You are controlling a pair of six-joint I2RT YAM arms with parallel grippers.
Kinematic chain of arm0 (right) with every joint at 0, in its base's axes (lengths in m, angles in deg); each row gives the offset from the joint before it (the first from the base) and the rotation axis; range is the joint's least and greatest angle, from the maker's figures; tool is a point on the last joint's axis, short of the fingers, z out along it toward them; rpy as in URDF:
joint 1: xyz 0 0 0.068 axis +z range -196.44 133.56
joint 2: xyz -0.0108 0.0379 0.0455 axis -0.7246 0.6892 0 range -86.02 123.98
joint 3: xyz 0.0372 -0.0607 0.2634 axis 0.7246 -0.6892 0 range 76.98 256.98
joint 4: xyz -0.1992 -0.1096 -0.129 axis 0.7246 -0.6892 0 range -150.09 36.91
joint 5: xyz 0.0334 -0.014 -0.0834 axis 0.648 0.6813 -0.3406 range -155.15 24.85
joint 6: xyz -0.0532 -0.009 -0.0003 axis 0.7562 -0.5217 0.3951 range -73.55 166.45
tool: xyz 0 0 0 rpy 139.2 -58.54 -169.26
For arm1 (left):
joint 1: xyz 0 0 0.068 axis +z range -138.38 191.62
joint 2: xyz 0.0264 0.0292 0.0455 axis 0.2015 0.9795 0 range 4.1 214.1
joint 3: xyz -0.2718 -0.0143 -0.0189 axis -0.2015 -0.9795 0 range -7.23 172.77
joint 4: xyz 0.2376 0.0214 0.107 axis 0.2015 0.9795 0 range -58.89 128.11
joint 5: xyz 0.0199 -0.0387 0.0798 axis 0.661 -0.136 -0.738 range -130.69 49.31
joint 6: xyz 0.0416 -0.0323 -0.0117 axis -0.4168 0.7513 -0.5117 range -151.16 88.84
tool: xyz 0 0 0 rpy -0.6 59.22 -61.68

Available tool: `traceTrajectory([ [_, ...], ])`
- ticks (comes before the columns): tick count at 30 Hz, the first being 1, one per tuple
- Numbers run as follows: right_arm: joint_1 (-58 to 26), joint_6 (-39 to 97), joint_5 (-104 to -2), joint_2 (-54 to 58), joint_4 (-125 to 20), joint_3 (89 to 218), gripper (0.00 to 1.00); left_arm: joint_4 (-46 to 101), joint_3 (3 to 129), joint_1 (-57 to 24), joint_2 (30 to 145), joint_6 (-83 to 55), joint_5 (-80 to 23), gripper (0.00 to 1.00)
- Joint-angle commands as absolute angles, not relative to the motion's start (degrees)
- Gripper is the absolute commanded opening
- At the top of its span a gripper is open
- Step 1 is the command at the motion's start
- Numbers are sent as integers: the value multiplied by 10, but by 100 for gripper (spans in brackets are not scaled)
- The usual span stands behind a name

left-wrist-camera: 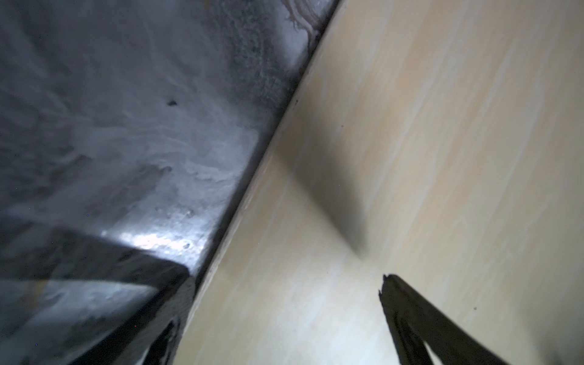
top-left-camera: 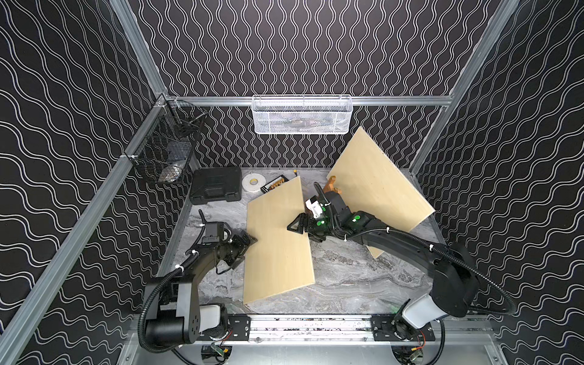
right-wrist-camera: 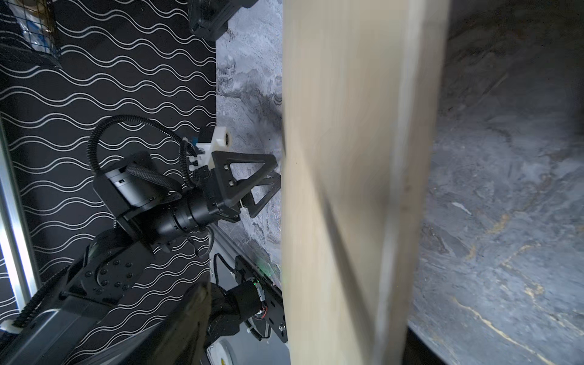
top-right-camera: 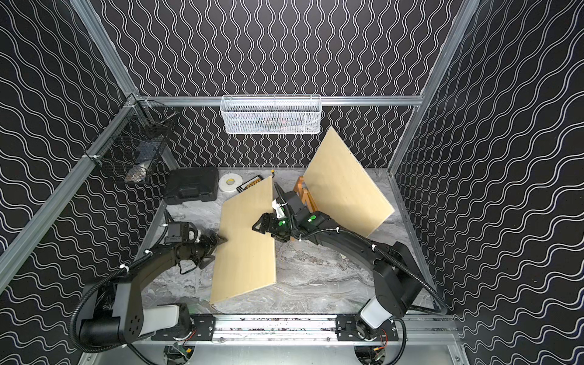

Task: Assemble the easel
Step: Pick up the drawing board from the center of the board.

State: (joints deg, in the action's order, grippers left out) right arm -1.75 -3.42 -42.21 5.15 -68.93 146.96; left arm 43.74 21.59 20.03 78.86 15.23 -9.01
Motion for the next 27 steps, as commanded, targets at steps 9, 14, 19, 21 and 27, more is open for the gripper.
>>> traceTrajectory([
  [9,-7,28,-459,86,-773,1544,36,507,203,197,786,160,-88,98],
  [14,2,38,-476,99,-786,1562,26,502,203,195,774,163,-86,98],
  [19,5,52,-505,96,-805,1583,9,504,206,191,768,159,-86,98],
  [21,7,57,-518,92,-812,1591,5,502,204,191,760,162,-89,99],
  [27,13,76,-553,83,-845,1632,0,505,213,187,743,162,-89,99],
])
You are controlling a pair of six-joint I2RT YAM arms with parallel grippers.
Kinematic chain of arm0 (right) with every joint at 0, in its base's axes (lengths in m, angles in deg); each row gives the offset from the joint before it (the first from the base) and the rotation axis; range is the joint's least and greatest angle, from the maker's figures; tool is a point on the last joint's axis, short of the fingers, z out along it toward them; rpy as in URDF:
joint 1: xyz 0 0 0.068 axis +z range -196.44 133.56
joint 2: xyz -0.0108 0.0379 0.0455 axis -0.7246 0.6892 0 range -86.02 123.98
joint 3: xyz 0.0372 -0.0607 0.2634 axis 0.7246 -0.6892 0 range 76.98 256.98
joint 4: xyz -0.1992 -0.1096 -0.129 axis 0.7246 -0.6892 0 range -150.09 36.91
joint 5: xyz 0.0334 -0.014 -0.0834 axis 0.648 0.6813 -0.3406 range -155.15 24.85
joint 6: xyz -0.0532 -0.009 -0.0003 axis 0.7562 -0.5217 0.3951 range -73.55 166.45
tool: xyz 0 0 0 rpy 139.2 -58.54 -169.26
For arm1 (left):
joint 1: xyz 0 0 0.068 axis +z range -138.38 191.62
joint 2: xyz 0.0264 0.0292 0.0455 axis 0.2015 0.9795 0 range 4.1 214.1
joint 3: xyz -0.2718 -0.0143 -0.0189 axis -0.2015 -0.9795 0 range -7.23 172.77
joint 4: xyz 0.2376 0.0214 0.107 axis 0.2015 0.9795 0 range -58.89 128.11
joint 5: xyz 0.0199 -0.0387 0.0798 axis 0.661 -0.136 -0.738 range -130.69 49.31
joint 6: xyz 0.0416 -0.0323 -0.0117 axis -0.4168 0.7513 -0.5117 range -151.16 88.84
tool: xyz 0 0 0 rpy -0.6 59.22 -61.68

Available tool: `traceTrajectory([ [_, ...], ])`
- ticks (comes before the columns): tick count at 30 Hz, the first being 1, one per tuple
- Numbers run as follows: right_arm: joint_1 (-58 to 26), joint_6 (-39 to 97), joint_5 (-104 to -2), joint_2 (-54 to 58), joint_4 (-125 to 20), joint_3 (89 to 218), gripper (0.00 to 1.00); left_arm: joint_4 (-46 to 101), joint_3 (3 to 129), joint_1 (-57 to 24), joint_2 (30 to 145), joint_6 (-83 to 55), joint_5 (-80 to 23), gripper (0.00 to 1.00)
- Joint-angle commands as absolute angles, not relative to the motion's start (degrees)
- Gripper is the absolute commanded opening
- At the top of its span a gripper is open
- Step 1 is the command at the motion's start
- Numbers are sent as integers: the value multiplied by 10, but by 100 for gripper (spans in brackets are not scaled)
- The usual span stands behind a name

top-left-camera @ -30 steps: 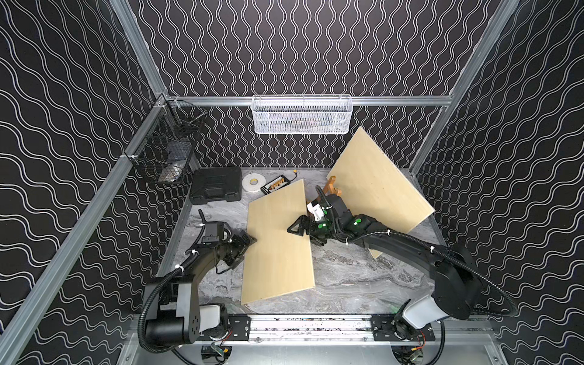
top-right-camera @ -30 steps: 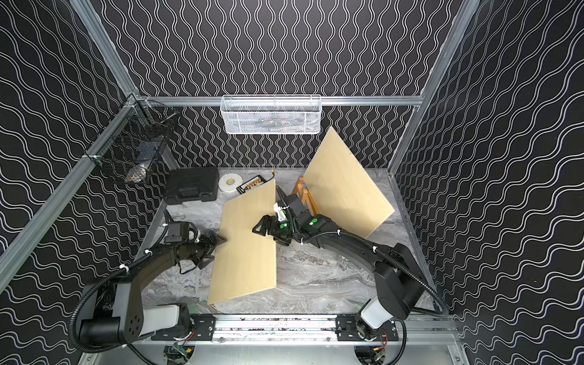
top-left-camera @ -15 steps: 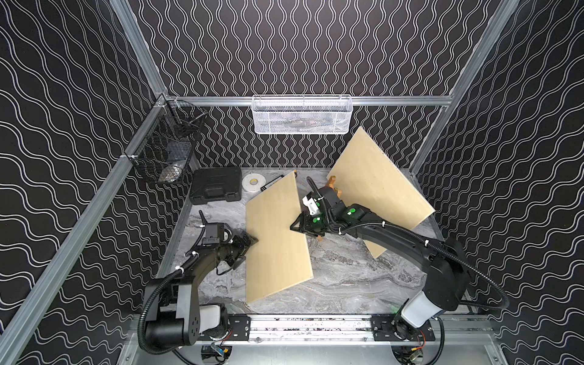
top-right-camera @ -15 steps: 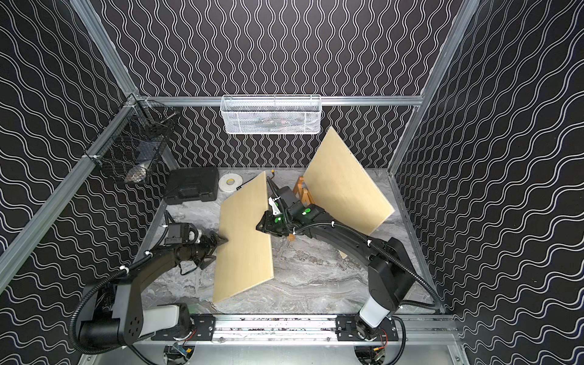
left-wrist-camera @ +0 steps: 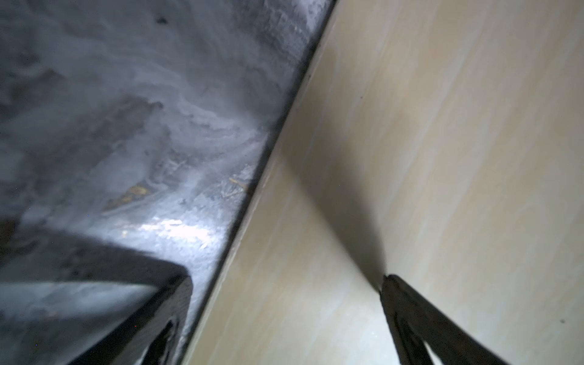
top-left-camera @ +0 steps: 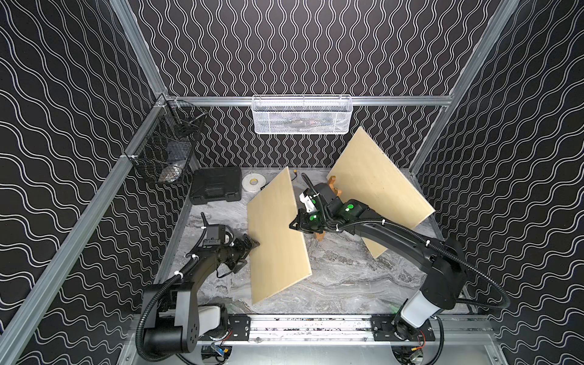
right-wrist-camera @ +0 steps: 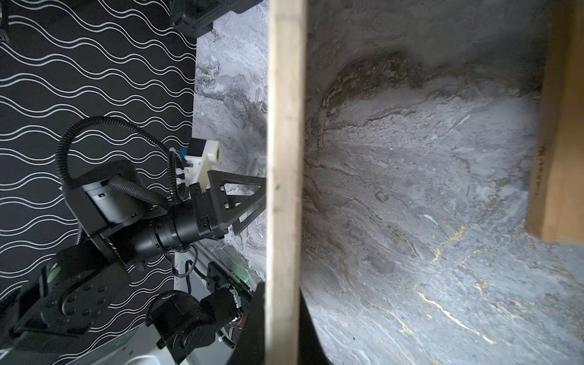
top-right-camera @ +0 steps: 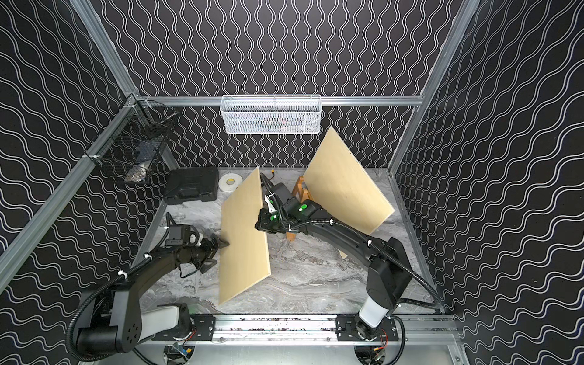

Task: Assemble the easel
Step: Pick up the drawing board from the center of the board, then adjust the easel at the center of the board.

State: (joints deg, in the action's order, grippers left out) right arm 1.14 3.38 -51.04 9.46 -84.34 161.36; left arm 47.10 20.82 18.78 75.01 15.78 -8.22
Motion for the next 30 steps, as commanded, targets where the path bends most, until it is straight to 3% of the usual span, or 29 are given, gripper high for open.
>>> traceTrajectory([
  [1,14,79,-564,78,-852,1640,0,510,217,186,736,160,-92,99],
  [16,14,154,-688,17,-1051,1812,0,549,275,163,649,110,-171,99],
  [30,11,187,-820,73,-1324,2067,0,481,283,23,655,126,-249,99],
])
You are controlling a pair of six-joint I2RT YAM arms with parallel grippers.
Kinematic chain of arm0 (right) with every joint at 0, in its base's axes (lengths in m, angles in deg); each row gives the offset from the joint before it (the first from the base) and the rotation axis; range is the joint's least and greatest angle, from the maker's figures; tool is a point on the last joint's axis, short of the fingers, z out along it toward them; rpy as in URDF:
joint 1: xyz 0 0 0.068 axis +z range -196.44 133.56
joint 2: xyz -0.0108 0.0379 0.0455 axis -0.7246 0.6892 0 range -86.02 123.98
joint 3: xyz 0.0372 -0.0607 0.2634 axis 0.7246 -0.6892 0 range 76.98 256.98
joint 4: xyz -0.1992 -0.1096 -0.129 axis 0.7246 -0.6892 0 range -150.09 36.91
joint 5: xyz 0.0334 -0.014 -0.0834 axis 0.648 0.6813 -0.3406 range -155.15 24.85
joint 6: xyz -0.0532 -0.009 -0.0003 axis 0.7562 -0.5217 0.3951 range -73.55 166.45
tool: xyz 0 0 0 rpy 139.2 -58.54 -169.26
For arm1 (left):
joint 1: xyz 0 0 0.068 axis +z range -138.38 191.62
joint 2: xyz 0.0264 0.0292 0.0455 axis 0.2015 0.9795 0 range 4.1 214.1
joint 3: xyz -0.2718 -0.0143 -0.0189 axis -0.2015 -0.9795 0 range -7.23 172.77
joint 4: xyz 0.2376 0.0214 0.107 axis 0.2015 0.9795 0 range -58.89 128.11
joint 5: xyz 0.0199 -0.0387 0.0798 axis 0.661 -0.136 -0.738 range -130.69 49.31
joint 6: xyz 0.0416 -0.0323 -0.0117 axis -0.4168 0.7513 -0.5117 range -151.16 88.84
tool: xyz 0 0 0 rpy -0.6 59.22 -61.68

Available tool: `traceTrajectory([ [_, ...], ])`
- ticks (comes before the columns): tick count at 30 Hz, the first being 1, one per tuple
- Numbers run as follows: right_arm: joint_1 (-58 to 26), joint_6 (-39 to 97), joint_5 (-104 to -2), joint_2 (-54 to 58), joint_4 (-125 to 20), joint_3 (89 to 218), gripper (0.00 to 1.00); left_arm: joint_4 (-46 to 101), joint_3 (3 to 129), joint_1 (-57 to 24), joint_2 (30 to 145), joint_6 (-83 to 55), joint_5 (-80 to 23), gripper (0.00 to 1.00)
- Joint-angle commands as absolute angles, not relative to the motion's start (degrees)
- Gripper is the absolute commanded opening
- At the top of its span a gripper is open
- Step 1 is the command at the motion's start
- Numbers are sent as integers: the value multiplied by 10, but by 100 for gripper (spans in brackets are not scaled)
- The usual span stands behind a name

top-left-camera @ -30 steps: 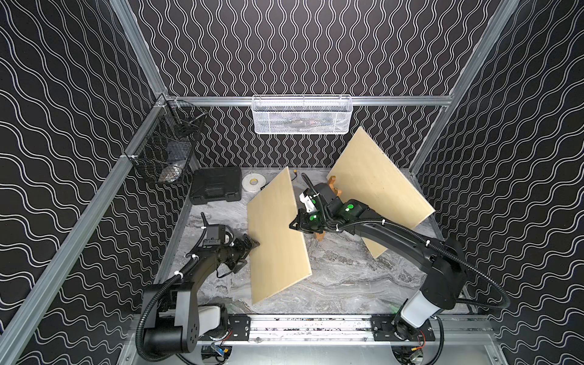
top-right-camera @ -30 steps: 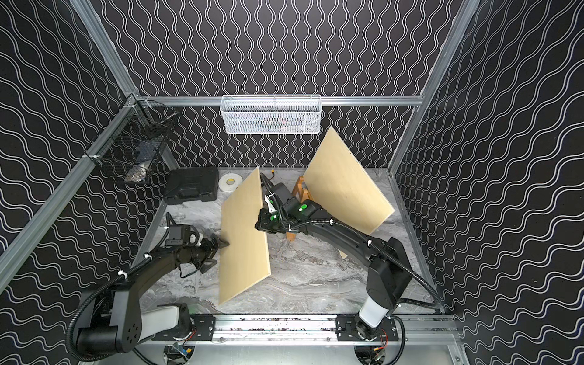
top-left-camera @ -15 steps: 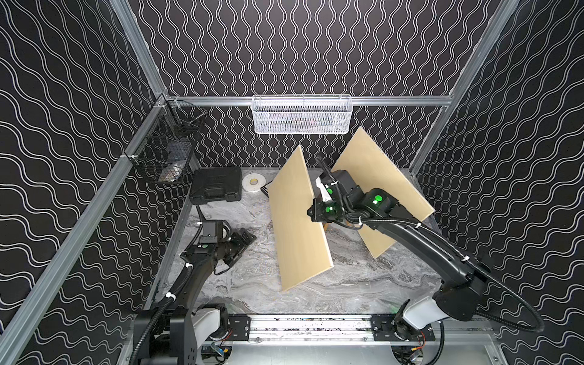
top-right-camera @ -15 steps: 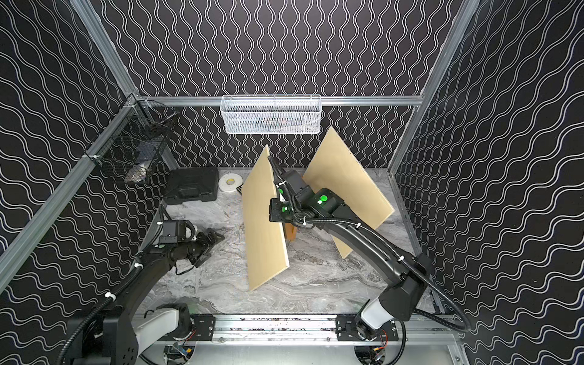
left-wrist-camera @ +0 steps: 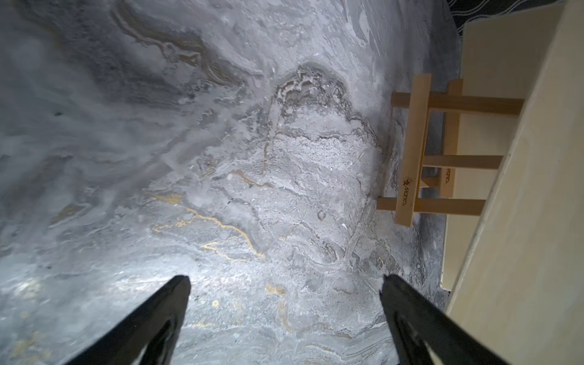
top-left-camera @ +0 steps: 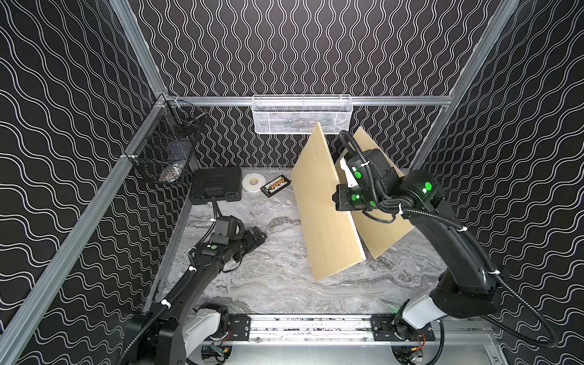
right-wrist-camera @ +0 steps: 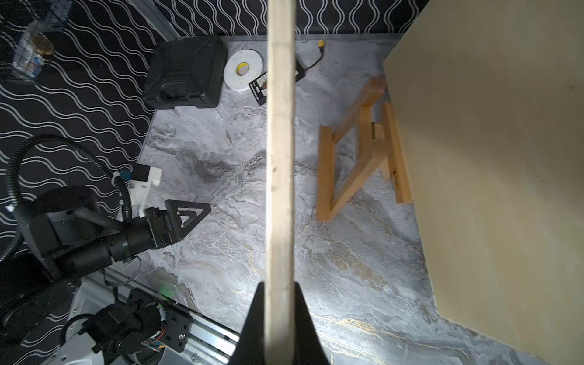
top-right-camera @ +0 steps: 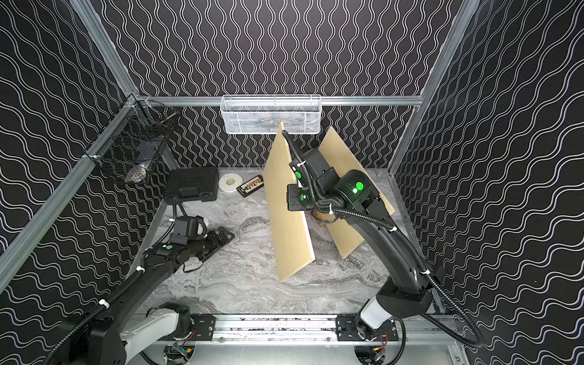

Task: Assemble the easel
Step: Adjust the easel at the center of the board.

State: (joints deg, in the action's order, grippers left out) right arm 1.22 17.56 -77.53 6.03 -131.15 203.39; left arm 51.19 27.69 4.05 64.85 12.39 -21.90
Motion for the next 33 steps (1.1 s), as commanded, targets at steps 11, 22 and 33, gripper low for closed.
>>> traceTrajectory([
  [11,-21,196,-819,130,-1346,2115,0,451,294,-48,683,124,-298,99],
  [22,-27,198,-842,138,-1317,2080,0,440,292,-62,701,127,-303,99],
  [33,-32,199,-795,92,-1231,1983,0,438,292,-68,713,129,-309,99],
])
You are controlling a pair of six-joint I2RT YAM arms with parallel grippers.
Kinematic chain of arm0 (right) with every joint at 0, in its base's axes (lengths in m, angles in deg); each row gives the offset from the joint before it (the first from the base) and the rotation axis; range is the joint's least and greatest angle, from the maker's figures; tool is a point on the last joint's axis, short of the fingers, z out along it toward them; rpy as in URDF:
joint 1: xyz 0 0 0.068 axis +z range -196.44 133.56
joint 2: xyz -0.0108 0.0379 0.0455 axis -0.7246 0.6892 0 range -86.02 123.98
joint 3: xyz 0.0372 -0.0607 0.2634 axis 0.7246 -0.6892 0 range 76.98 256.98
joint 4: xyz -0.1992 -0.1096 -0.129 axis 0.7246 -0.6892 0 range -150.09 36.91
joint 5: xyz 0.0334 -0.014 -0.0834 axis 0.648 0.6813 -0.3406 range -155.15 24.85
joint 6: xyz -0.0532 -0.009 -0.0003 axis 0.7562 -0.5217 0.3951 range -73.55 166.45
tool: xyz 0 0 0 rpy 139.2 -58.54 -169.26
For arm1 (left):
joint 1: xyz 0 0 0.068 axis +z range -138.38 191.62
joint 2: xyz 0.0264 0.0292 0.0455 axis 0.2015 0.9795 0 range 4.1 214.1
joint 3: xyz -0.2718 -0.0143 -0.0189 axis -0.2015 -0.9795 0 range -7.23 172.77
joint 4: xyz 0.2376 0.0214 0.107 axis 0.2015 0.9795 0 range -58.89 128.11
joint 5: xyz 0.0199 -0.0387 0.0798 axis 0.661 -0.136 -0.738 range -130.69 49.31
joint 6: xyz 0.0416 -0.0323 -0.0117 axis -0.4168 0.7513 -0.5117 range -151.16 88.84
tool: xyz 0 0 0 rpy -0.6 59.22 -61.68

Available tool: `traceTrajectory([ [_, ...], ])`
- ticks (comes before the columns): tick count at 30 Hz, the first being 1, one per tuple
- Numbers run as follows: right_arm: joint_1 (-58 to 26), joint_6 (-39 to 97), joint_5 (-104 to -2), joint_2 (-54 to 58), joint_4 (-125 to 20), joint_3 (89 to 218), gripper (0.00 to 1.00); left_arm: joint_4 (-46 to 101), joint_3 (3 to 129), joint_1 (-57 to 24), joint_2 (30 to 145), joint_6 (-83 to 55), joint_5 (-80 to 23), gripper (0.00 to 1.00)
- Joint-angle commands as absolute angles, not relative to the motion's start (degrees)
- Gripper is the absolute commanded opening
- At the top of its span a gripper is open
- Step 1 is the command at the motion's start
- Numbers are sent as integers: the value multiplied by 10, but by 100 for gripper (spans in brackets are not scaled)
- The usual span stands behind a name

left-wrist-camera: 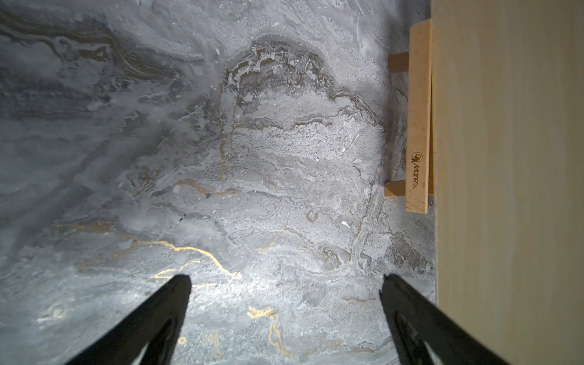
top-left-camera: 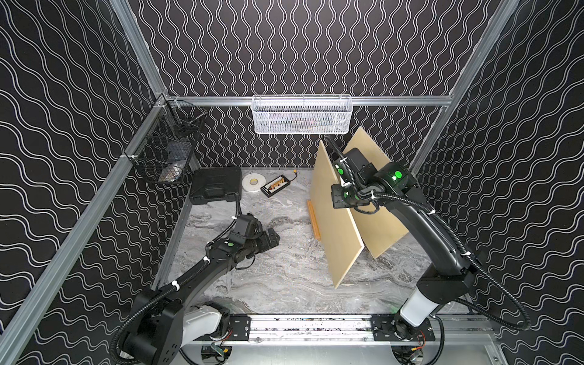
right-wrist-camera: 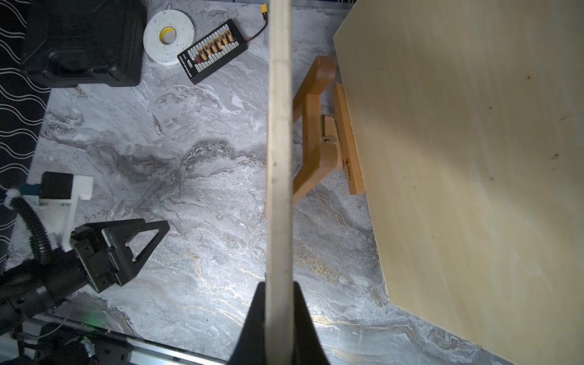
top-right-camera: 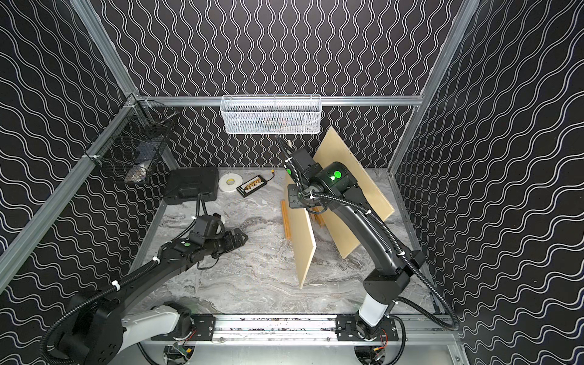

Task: Assemble the easel
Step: Adjust the easel at the center of the board.

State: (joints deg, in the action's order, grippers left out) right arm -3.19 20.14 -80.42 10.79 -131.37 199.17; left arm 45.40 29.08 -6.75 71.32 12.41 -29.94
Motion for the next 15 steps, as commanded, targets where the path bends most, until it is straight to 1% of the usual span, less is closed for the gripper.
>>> traceTrajectory([
  [1,-34,196,-791,89,-1227,1976,0,438,292,-69,713,127,-310,99],
  [4,-46,184,-758,72,-1203,1945,0,439,292,-68,714,128,-312,99],
  [15,-69,161,-697,34,-1145,1871,0,444,292,-70,714,128,-319,99],
])
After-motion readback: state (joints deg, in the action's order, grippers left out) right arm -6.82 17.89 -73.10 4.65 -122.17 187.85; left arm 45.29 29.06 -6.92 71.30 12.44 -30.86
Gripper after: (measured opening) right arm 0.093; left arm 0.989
